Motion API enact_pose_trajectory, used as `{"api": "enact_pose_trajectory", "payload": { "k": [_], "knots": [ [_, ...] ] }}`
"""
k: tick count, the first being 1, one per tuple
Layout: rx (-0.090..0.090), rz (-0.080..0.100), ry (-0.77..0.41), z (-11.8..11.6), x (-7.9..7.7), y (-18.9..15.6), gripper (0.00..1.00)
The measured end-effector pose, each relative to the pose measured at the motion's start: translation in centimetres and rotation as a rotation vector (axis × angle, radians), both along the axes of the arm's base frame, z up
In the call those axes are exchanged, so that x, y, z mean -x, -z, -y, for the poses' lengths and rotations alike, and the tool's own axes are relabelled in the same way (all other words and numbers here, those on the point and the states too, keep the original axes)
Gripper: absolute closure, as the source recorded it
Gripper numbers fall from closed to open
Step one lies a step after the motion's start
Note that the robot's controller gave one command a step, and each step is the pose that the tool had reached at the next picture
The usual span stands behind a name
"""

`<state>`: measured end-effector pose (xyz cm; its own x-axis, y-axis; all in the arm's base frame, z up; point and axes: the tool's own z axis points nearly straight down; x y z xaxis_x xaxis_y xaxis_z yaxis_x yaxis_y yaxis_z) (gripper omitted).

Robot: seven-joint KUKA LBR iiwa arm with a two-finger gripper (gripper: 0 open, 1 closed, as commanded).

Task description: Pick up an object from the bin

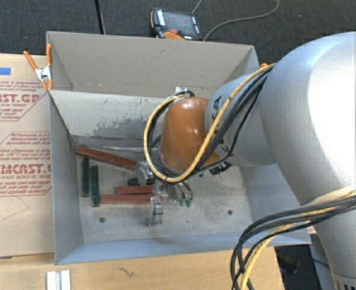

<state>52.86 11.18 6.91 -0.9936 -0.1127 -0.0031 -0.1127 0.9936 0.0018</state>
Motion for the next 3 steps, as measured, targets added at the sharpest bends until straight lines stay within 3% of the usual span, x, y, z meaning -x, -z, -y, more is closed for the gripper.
{"api": "enact_pose_trajectory", "payload": {
  "k": [1, 2, 3],
  "knots": [
    [-0.003, 0.012, 0.0, -0.1, -0.4, -0.4, 1.0],
    [-0.001, 0.006, 0.0, -0.2, -0.6, -8.8, 1.0],
    [0.0, 0.002, -0.001, -0.3, -0.7, -11.5, 1.0]
  ]
}}
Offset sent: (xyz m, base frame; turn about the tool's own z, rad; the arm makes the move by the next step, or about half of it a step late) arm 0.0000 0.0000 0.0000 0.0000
